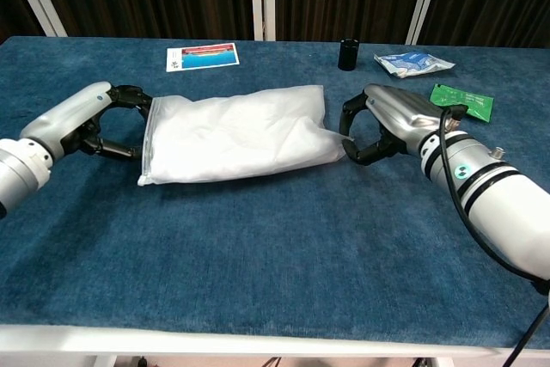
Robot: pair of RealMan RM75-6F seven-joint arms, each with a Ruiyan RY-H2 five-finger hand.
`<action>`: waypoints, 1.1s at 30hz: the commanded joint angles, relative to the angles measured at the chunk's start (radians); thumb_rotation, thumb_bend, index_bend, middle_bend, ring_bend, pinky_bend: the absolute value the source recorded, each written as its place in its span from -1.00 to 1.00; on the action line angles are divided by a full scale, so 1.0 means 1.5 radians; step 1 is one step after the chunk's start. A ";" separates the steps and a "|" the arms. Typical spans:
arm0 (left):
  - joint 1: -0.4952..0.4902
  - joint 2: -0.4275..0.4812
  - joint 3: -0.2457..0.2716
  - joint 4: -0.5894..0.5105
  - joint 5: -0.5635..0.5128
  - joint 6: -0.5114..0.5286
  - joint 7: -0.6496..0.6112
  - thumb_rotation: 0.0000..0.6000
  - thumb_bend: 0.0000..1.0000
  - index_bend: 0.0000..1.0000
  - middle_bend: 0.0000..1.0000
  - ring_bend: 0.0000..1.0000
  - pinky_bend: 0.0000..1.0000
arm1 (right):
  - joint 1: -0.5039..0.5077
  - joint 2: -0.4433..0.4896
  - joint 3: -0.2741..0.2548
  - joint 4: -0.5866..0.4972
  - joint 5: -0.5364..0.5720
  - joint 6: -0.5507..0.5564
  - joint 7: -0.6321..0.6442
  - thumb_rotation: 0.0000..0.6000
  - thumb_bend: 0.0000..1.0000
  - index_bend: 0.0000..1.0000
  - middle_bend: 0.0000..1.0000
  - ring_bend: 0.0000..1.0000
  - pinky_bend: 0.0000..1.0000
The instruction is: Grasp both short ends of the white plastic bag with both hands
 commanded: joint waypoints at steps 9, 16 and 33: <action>0.046 0.042 0.018 -0.008 0.003 0.037 -0.022 1.00 0.12 0.60 -0.48 -1.00 -0.83 | -0.049 0.096 -0.010 -0.066 -0.029 0.053 0.019 1.00 -0.04 0.56 -0.21 -0.76 -0.71; 0.074 0.075 0.022 -0.016 0.004 0.066 -0.034 1.00 0.12 0.60 -0.48 -1.00 -0.83 | -0.083 0.161 -0.013 -0.092 -0.041 0.084 0.041 1.00 -0.04 0.56 -0.20 -0.75 -0.71; 0.103 0.112 0.034 -0.042 0.008 0.072 -0.017 1.00 0.10 0.45 -0.55 -1.00 -0.83 | -0.157 0.292 -0.038 -0.077 -0.008 0.049 0.113 1.00 -0.10 0.16 -0.35 -0.79 -0.72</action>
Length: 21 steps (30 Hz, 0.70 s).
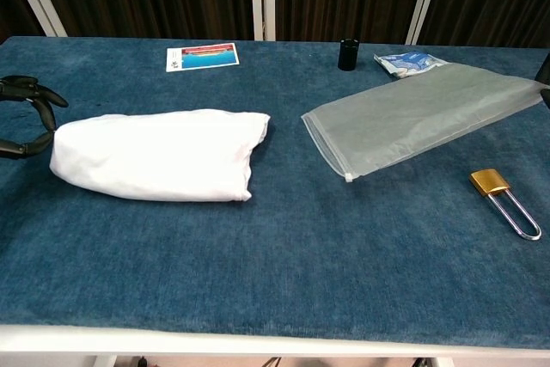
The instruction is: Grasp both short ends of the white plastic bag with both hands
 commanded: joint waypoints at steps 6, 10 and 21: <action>0.010 0.050 0.011 -0.078 0.006 0.003 0.064 1.00 -0.48 -0.58 -0.80 -1.00 -0.83 | -0.005 0.111 -0.052 -0.131 0.039 -0.111 -0.073 1.00 -0.69 -1.00 -0.94 -1.00 -1.00; 0.026 0.125 0.018 -0.155 0.008 0.017 0.107 1.00 -0.58 -0.68 -0.82 -1.00 -0.84 | -0.017 0.183 -0.066 -0.211 0.021 -0.112 -0.064 1.00 -0.70 -1.00 -0.98 -1.00 -1.00; 0.133 0.335 0.039 -0.283 -0.022 0.132 0.225 1.00 -0.59 -0.64 -0.82 -1.00 -0.83 | -0.123 0.307 -0.084 -0.249 -0.151 0.094 0.117 1.00 -0.45 -1.00 -0.67 -0.94 -0.81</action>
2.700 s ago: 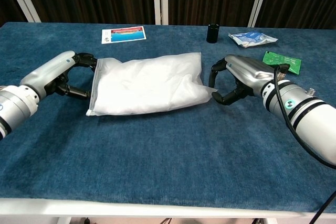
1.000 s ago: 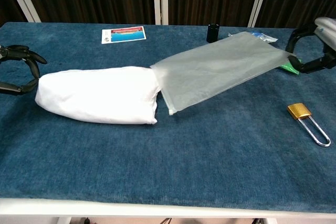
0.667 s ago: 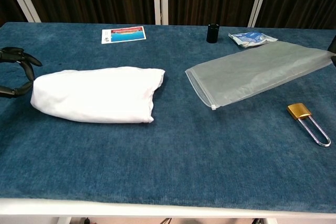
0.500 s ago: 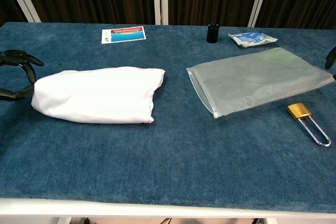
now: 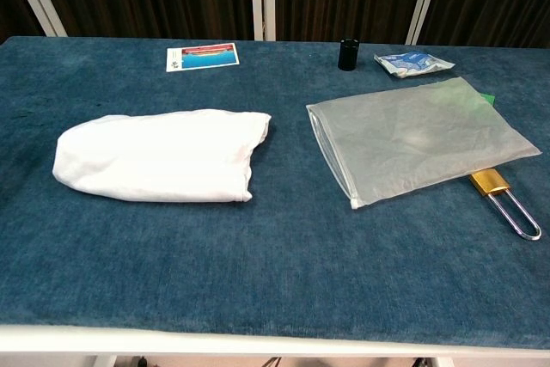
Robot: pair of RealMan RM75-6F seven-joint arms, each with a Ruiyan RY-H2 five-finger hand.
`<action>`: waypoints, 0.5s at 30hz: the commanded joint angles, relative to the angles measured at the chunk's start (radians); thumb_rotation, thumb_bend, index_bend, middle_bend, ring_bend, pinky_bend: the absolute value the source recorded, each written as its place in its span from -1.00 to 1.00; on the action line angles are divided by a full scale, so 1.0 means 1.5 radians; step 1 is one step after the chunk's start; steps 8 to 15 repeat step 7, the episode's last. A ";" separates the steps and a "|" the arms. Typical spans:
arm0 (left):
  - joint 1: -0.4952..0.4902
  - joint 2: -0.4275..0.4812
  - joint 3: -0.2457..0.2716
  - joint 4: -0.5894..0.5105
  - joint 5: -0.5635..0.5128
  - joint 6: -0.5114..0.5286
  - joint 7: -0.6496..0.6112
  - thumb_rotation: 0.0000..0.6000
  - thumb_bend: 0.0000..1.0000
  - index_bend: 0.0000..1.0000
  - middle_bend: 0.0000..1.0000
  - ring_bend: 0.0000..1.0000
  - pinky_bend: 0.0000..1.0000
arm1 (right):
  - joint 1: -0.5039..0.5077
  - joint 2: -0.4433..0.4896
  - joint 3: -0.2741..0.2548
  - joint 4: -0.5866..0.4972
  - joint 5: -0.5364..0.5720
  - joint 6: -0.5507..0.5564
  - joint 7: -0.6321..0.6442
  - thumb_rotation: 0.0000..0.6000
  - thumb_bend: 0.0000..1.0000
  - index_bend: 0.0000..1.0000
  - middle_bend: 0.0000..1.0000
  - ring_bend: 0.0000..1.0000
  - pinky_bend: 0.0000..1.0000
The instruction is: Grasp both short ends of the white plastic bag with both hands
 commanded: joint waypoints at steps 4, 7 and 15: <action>0.094 0.086 0.027 -0.038 0.007 0.105 -0.017 1.00 -0.59 -0.63 -0.82 -1.00 -0.84 | -0.078 0.073 -0.028 -0.015 -0.099 0.126 0.085 1.00 -0.42 -0.97 -0.67 -0.94 -0.80; 0.126 0.109 0.042 -0.058 0.021 0.136 -0.033 1.00 -0.59 -0.63 -0.82 -1.00 -0.84 | -0.098 0.086 -0.039 -0.023 -0.114 0.151 0.089 1.00 -0.41 -0.97 -0.67 -0.94 -0.80; 0.126 0.109 0.042 -0.058 0.021 0.136 -0.033 1.00 -0.59 -0.63 -0.82 -1.00 -0.84 | -0.098 0.086 -0.039 -0.023 -0.114 0.151 0.089 1.00 -0.41 -0.97 -0.67 -0.94 -0.80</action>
